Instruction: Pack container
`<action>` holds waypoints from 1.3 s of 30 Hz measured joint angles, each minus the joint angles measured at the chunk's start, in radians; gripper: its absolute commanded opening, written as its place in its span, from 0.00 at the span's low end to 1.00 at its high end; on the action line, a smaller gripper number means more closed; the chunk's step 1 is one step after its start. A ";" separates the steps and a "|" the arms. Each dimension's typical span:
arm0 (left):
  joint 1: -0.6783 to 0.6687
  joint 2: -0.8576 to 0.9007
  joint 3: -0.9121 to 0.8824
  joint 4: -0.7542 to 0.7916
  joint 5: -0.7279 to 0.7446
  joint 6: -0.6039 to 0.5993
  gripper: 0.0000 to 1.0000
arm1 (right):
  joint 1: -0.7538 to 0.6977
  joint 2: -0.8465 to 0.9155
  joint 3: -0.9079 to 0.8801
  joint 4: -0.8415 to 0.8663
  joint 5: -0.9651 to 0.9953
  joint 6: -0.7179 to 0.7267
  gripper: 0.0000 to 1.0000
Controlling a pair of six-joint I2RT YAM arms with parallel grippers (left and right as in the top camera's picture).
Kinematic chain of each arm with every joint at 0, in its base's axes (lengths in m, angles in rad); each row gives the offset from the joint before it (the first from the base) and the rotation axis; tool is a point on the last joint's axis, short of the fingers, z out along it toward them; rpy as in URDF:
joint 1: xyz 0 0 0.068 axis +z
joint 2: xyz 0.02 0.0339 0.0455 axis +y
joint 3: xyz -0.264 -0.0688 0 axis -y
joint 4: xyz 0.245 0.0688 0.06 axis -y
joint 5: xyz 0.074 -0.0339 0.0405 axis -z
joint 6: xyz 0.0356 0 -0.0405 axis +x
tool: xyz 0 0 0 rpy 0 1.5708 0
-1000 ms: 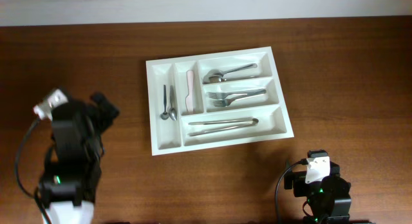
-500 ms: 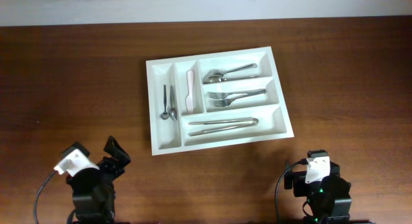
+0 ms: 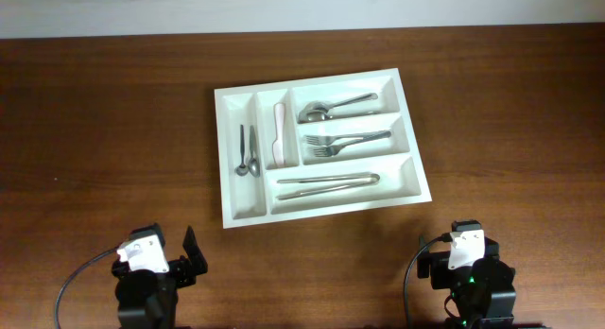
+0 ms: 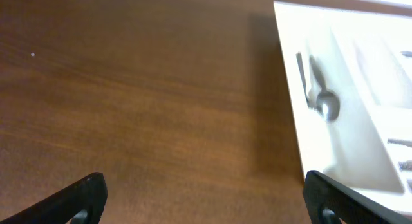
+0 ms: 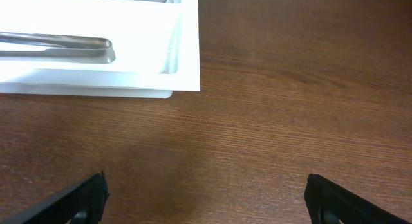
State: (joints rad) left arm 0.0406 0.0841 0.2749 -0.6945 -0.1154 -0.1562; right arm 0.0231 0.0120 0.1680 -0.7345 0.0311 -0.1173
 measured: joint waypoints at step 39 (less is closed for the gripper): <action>-0.047 -0.068 -0.011 -0.204 0.003 0.157 0.99 | 0.000 0.000 0.000 0.000 0.000 0.000 0.99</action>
State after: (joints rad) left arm -0.0067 0.0162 0.2642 -0.8986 -0.1120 0.0010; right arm 0.0231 0.0116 0.1680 -0.7345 0.0311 -0.1173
